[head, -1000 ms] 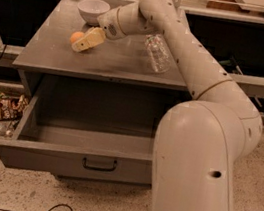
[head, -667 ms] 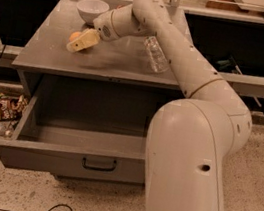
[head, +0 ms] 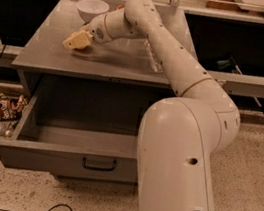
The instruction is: Place orange into top drawer
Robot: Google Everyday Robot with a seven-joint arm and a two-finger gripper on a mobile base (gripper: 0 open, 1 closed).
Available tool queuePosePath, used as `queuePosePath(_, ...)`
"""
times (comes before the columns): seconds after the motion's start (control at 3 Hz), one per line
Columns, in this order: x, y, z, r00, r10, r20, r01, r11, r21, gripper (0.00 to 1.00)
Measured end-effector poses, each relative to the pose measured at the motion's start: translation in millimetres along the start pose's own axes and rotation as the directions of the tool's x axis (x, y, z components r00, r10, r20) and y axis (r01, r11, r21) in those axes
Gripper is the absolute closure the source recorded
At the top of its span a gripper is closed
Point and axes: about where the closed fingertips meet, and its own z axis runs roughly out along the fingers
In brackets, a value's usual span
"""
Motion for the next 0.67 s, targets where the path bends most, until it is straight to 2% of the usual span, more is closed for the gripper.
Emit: queuePosePath(0.67, 14.2, -1.1, 4.2, 0.999, 0.030, -0.009, -0.030, 0.9995, 0.001, 0.83)
